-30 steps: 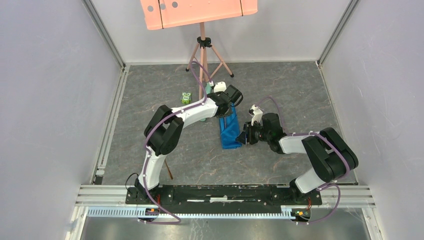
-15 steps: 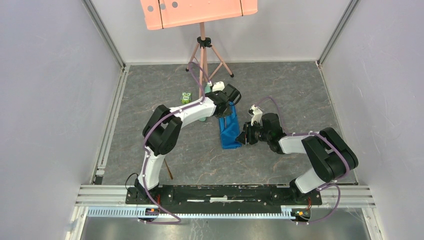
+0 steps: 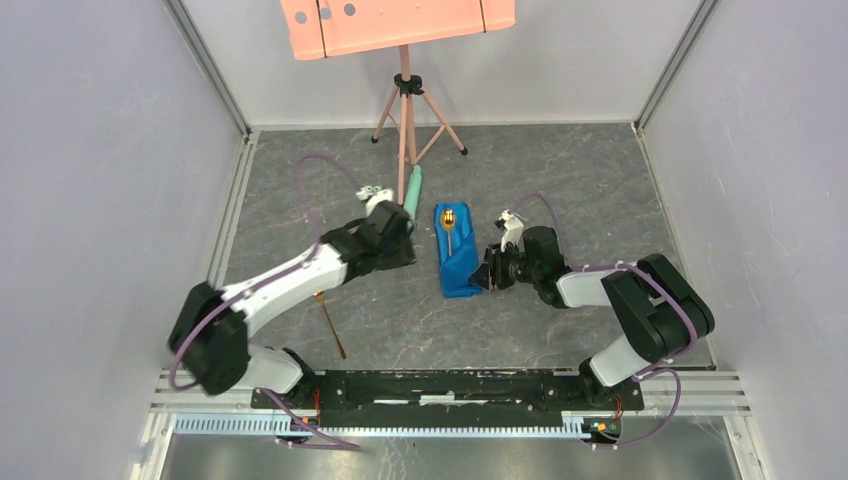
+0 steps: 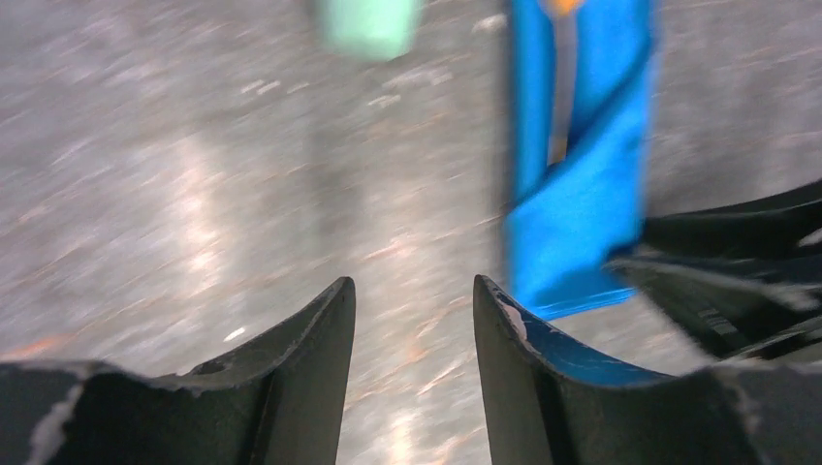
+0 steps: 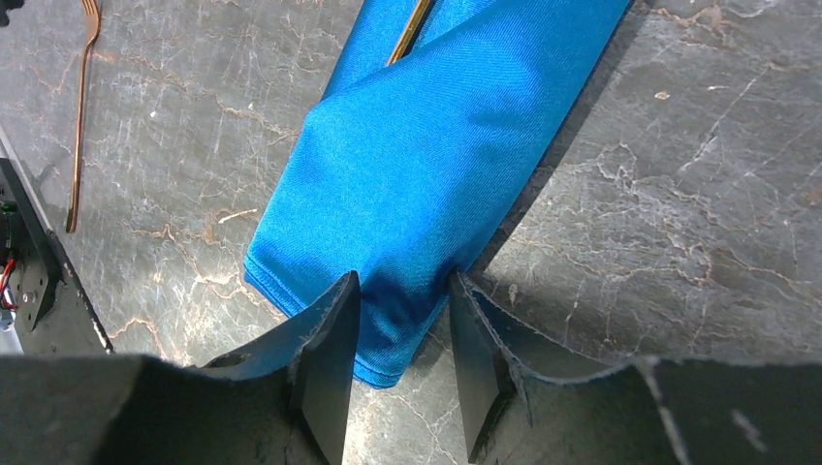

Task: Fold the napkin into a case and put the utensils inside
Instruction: Pick up the fork from the corner of the board, then insert the fork into the folded napkin.

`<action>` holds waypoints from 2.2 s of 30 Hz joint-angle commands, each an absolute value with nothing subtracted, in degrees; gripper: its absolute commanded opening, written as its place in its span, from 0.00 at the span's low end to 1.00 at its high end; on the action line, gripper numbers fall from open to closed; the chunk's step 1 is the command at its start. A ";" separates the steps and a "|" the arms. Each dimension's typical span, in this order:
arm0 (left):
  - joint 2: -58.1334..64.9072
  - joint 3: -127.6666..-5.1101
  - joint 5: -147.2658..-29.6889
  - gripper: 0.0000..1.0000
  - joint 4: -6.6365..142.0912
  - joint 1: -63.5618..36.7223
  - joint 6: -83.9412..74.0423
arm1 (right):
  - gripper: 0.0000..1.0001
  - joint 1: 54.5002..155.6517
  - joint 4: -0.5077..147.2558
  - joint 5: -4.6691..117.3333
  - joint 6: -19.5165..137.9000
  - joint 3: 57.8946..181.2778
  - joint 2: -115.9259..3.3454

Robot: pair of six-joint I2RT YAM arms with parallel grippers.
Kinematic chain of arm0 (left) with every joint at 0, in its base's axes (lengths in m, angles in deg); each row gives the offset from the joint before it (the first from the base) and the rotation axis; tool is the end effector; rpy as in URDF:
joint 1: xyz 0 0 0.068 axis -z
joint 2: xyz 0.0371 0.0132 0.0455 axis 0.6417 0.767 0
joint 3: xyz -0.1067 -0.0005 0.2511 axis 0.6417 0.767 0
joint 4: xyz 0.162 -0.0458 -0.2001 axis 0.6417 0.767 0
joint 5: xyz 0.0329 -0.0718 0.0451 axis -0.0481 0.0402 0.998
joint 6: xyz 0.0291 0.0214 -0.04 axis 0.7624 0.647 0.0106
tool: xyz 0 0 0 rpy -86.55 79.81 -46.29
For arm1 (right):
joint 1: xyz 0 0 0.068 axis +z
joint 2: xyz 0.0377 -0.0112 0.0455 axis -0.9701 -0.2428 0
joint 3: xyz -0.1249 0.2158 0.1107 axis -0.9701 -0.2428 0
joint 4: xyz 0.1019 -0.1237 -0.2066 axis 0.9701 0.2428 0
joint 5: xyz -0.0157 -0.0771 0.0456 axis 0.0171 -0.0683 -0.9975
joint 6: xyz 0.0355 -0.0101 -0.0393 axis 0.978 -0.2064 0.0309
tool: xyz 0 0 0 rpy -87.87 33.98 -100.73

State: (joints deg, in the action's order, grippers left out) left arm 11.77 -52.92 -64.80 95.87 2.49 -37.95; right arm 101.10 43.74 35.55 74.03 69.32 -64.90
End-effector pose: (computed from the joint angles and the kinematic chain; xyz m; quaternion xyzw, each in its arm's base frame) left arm 0.2329 -0.2000 0.2421 -0.0623 0.9335 -0.1352 0.3263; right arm 0.2325 0.1278 0.1218 -0.1390 0.8571 0.3771 0.3222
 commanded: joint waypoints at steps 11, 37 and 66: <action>-7.66 -35.11 -62.57 0.73 116.65 -25.20 -41.50 | 0.47 101.49 47.09 36.78 71.80 69.00 -66.04; -5.79 -33.15 -64.92 0.02 109.76 -28.25 -35.29 | 0.46 101.48 47.28 37.19 71.63 68.67 -65.35; 30.96 -76.10 -47.62 0.02 84.27 6.92 -29.11 | 0.55 98.58 42.94 33.82 74.12 65.75 -64.99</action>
